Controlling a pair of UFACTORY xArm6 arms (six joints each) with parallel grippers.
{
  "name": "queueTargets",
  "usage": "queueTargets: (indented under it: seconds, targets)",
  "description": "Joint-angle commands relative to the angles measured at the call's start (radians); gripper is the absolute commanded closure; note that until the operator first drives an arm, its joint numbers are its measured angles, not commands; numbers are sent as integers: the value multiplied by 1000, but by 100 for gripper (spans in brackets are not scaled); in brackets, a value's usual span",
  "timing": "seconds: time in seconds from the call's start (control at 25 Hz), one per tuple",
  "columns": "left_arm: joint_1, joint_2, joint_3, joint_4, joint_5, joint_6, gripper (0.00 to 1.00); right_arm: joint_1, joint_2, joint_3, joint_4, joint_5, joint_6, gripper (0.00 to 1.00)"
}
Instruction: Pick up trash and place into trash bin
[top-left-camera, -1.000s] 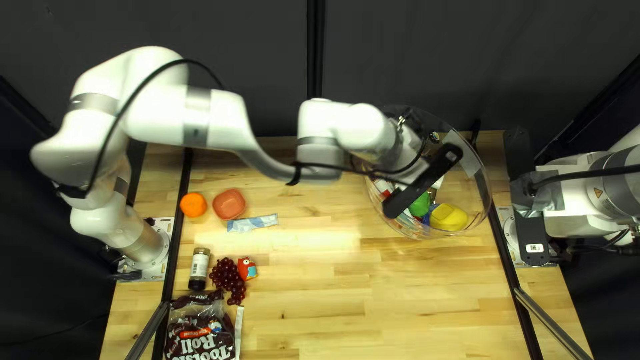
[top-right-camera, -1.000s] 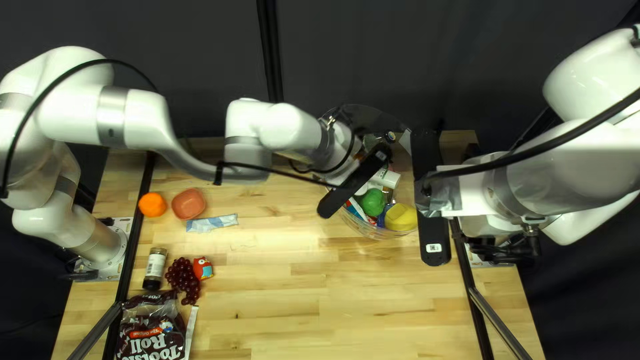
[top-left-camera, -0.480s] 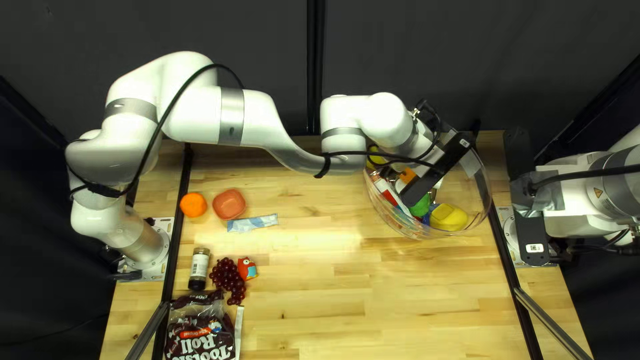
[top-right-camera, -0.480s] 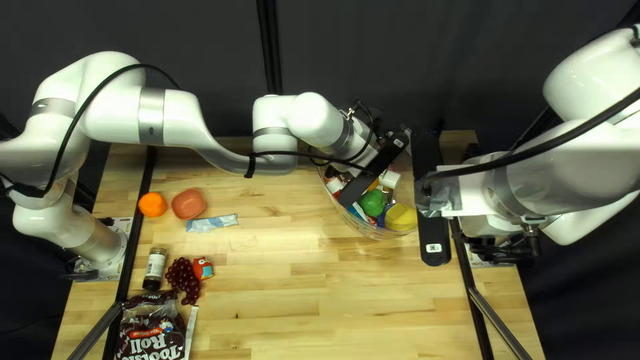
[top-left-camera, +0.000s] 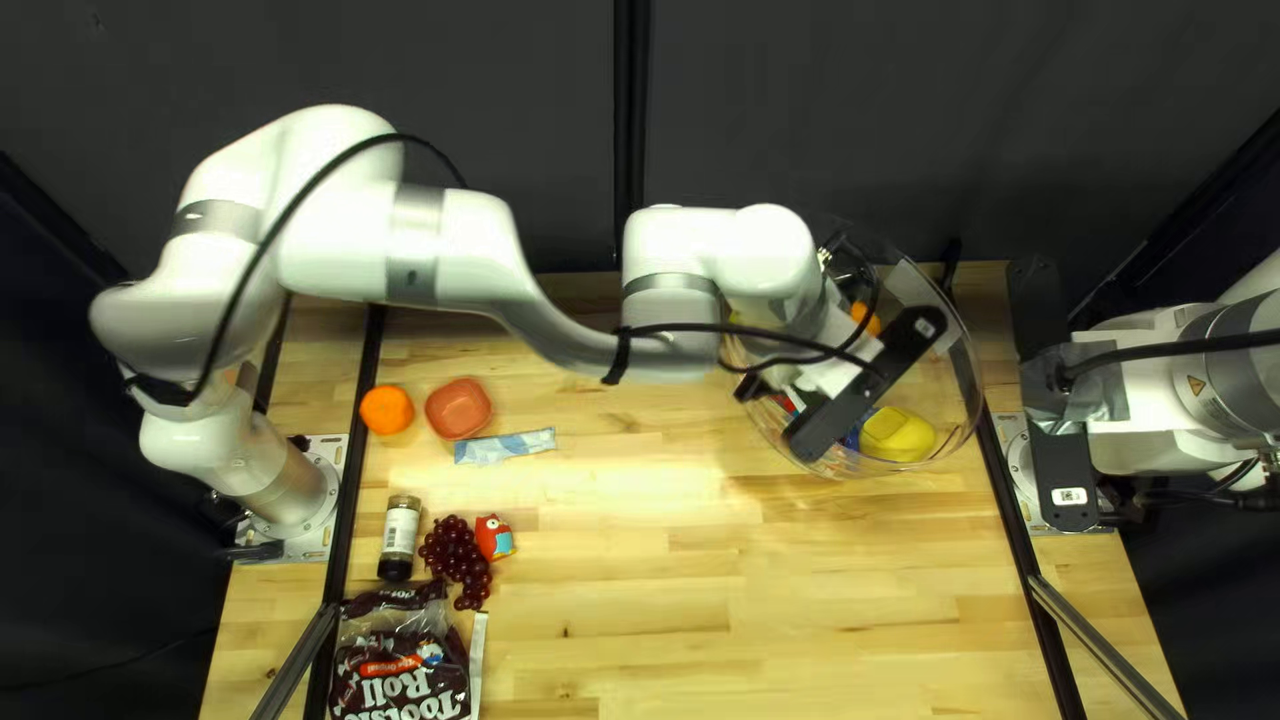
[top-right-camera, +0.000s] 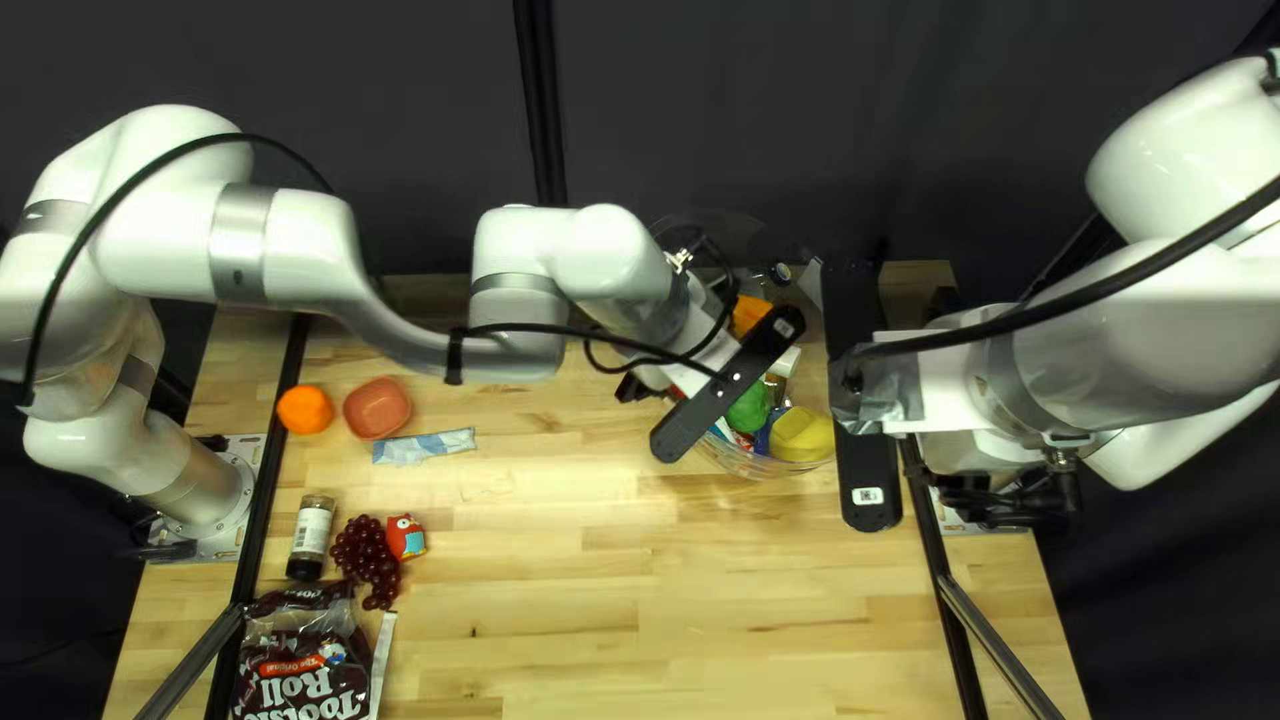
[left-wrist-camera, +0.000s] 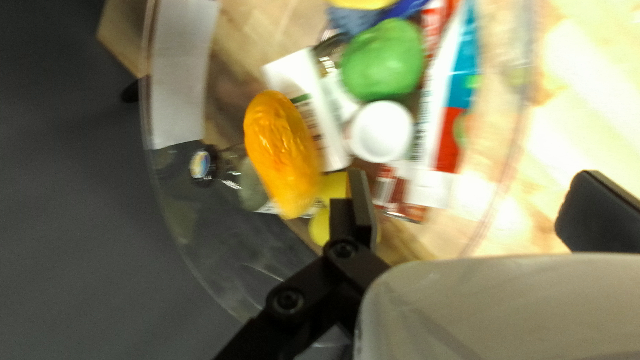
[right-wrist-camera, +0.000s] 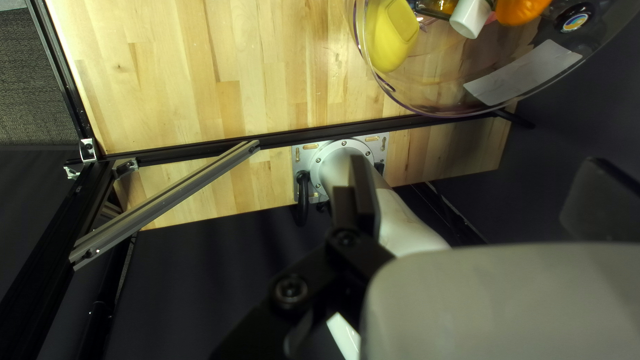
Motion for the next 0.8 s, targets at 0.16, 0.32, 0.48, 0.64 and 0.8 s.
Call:
queueTargets:
  seconds: [0.16, 0.32, 0.48, 0.64, 0.8]
  targets:
    - [-104, -185, 275, 5, 0, -177, 0, 0, 0, 0, 0, 0, 0, 0]
    - [-93, -268, 500, -12, -108, -219, 0, 0, 0, 0, 0, 0, 0, 0]
    - [-62, -324, 697, -3, -209, -295, 0, 0, 0, 0, 0, 0, 0, 0]
    - [-17, -426, 923, -19, -320, -350, 0, 0, 0, 0, 0, 0, 0, 0]
    - [15, -473, 1010, -3, -318, -412, 0, 0, 0, 0, 0, 0, 0, 0]
